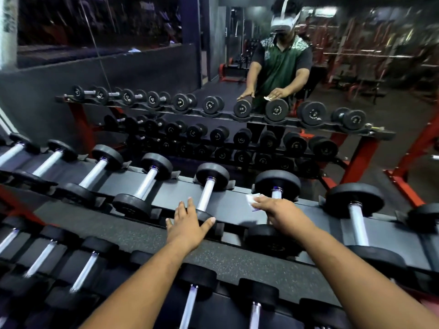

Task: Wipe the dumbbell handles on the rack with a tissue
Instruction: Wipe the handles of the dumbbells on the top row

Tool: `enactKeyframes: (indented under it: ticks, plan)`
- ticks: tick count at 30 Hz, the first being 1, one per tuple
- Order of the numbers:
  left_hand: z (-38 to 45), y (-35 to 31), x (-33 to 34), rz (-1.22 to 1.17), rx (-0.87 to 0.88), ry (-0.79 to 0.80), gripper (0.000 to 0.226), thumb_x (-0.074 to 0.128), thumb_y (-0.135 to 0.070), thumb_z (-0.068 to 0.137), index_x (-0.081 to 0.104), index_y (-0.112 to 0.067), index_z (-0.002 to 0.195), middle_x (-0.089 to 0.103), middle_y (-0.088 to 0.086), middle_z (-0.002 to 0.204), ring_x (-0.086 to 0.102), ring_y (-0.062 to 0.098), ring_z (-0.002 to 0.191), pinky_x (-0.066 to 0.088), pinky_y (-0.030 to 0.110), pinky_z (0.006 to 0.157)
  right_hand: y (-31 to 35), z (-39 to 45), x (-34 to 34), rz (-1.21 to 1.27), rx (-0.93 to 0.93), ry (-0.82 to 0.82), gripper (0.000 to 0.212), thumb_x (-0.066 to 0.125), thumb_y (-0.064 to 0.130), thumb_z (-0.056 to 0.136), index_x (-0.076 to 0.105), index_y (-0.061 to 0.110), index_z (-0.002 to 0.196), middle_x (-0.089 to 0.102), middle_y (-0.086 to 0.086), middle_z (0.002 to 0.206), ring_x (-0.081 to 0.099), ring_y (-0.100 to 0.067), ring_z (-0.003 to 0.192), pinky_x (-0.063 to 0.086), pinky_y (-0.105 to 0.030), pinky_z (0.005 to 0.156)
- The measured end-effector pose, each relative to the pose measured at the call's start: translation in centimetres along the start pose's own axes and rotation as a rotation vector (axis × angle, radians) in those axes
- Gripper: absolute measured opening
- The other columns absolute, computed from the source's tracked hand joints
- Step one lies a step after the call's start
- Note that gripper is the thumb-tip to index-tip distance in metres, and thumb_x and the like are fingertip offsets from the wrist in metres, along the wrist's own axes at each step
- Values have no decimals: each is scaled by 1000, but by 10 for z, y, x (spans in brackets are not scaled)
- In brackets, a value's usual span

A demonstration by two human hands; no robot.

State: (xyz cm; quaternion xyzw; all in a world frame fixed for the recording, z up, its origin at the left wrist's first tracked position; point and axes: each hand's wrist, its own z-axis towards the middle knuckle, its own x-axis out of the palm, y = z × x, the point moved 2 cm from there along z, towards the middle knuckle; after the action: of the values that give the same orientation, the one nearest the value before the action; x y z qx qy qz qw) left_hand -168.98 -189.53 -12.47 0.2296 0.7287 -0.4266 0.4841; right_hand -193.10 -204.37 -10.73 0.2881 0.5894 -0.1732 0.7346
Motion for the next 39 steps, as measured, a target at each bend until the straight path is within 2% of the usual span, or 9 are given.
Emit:
enactKeyframes:
  ticks: [9, 15, 20, 23, 27, 30, 32, 35, 39]
  plan:
    - [-51, -80, 10, -15, 97, 15, 98, 36, -75, 93, -12, -22, 161, -15, 7, 169, -3, 26, 156, 3, 55, 125, -20, -43, -29, -4, 5, -67, 55, 48, 0, 92, 60, 28, 138, 46, 8, 152, 47, -15, 137, 36, -22, 107]
    - [-75, -128, 40, 15, 126, 51, 101, 35, -77, 92, -16, -22, 159, -21, 5, 167, -8, 23, 156, 1, 54, 124, -49, -61, -20, 24, 3, -31, 67, 53, -5, 84, 56, 33, 139, 42, 11, 154, 45, -13, 139, 44, -35, 108]
    - [-79, -157, 60, 21, 148, 60, 101, 33, -77, 93, -13, -19, 161, -18, 7, 168, -8, 24, 156, 0, 51, 124, -61, -59, -10, 47, -4, -26, 70, 44, -4, 87, 49, 37, 144, 36, 15, 157, 37, -10, 144, 41, -32, 111]
    - [-73, -172, 75, 14, 140, 85, 102, 34, -76, 93, -12, -15, 161, -17, 10, 168, -11, 25, 156, 1, 47, 125, -61, -53, -4, 62, -18, 23, 67, 45, 0, 91, 43, 34, 149, 30, 11, 160, 29, -9, 147, 33, -30, 116]
    - [-69, -178, 93, 24, 124, 36, 104, 38, -73, 94, -11, -7, 159, -14, 17, 167, -12, 29, 155, 2, 43, 127, -69, -42, 14, 25, -125, 156, 47, 46, 22, 103, 44, 30, 149, 29, 10, 161, 26, -11, 149, 21, -29, 121]
    - [-63, -175, 93, 27, 111, 51, 105, 39, -72, 94, -10, -6, 159, -13, 18, 167, -12, 30, 155, 2, 42, 126, -78, -31, 10, -145, -205, 319, 57, 40, 12, 103, 31, 30, 155, 17, 10, 165, 14, -11, 152, 13, -41, 123]
    - [-65, -179, 92, 40, 107, 73, 106, 39, -73, 94, -10, -6, 159, -14, 18, 167, -13, 31, 155, 2, 42, 126, -83, -25, 0, -266, -199, 305, 66, 34, 3, 101, 17, 30, 159, 9, 10, 167, 6, -11, 153, 10, -47, 124]
    - [-67, -178, 90, 39, 126, 67, 106, 40, -73, 94, -10, -6, 159, -15, 20, 166, -13, 31, 155, 2, 42, 125, -70, -18, -4, -307, -156, 297, 71, 35, -1, 99, 11, 26, 160, 4, 9, 167, 4, -12, 154, 16, -49, 122]
    - [-64, -176, 93, 45, 136, 59, 106, 39, -73, 94, -9, -5, 159, -14, 21, 166, -12, 32, 155, 3, 43, 126, -56, -24, -1, -244, -184, 301, 58, 35, 9, 104, 22, 26, 158, 12, 9, 167, 11, -11, 153, 32, -40, 115]
